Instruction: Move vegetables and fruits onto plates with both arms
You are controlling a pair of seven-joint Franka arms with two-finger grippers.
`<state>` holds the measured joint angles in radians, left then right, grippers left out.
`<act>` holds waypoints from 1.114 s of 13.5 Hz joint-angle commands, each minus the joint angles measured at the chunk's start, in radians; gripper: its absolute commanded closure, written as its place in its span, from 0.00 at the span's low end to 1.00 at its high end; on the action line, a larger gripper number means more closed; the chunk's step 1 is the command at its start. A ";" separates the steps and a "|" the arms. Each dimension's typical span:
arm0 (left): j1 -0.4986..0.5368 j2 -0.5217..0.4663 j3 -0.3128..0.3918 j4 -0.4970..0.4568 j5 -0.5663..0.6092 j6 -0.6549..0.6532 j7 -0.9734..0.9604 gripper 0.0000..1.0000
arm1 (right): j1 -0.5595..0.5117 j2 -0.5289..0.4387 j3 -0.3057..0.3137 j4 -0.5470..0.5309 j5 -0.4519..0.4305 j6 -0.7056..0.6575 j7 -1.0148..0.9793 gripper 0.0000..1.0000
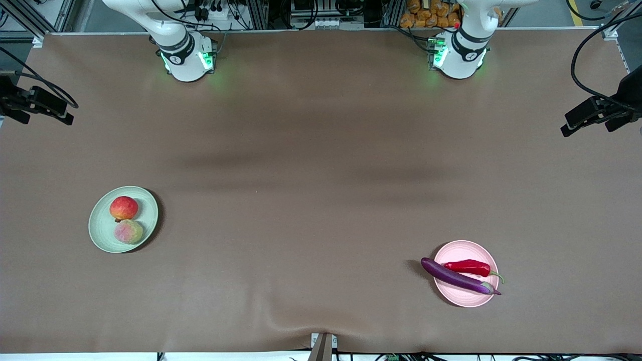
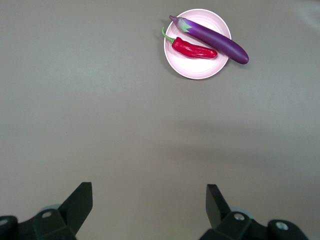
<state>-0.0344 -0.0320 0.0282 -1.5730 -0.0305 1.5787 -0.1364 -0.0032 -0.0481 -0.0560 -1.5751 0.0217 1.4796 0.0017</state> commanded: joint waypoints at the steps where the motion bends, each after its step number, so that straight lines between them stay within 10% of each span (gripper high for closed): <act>1: 0.002 -0.020 -0.001 -0.002 0.021 -0.026 0.026 0.00 | 0.012 0.022 -0.007 0.032 -0.035 -0.018 0.027 0.00; 15: -0.012 -0.009 -0.010 0.076 0.047 -0.106 0.054 0.00 | 0.008 0.024 -0.007 0.024 -0.008 -0.036 0.032 0.00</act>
<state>-0.0382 -0.0428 0.0238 -1.5179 -0.0104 1.4997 -0.1001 -0.0031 -0.0354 -0.0563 -1.5737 0.0044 1.4613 0.0154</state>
